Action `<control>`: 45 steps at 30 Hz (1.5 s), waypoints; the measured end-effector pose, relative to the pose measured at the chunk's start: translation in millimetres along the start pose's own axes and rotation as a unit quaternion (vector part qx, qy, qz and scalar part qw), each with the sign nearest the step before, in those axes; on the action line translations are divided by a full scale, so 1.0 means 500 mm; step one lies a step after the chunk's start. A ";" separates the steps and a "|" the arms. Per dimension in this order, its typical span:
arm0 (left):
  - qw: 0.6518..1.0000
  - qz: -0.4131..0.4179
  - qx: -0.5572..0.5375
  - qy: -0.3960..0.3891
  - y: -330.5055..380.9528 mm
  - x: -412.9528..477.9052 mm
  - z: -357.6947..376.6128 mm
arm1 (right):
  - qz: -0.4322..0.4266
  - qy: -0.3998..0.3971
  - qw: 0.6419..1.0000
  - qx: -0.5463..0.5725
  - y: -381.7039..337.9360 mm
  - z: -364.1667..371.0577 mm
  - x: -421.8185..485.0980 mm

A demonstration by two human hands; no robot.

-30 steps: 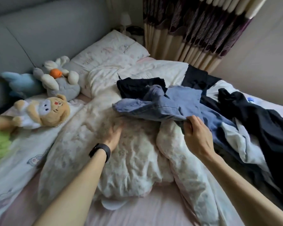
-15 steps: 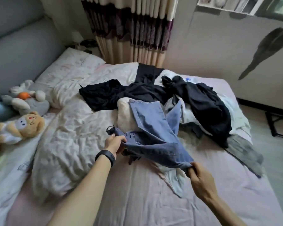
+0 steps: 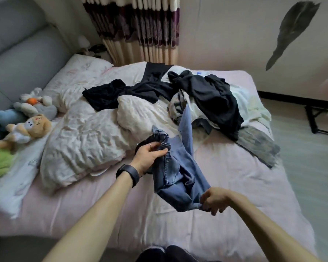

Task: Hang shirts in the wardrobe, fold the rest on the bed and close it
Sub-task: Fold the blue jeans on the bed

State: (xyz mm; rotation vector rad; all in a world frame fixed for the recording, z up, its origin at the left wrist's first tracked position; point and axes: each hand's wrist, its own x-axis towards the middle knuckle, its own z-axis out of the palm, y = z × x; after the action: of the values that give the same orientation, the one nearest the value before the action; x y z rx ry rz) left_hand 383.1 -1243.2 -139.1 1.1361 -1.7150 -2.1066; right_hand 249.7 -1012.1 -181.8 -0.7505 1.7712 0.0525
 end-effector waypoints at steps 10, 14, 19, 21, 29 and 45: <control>0.999 0.005 0.036 -0.026 -0.017 -0.088 0.127 | -0.298 0.191 0.814 0.460 -0.084 -0.076 -0.077; 0.998 0.011 0.020 -0.051 -0.012 -0.099 0.141 | -0.299 0.264 0.801 0.446 -0.098 -0.085 -0.070; 0.997 -0.003 0.040 -0.067 -0.017 -0.111 0.130 | -0.275 0.361 0.822 0.343 -0.104 -0.083 -0.061; 0.998 -0.001 0.055 -0.021 -0.028 -0.120 0.113 | -0.252 0.381 0.822 0.342 -0.114 -0.077 -0.062; 0.942 -0.035 0.289 0.166 -0.130 -0.121 0.000 | -0.231 0.393 0.784 0.420 -0.110 -0.080 -0.099; 0.682 0.161 0.713 0.014 -0.066 -0.022 -0.058 | -0.240 0.427 0.615 0.618 -0.078 -0.118 -0.201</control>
State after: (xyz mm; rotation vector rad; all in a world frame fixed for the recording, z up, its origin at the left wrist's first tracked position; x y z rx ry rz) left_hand 419.9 -1248.4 -164.9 0.8255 -3.2009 -0.1692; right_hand 233.5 -1020.9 -60.1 -0.0961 1.7733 -1.9960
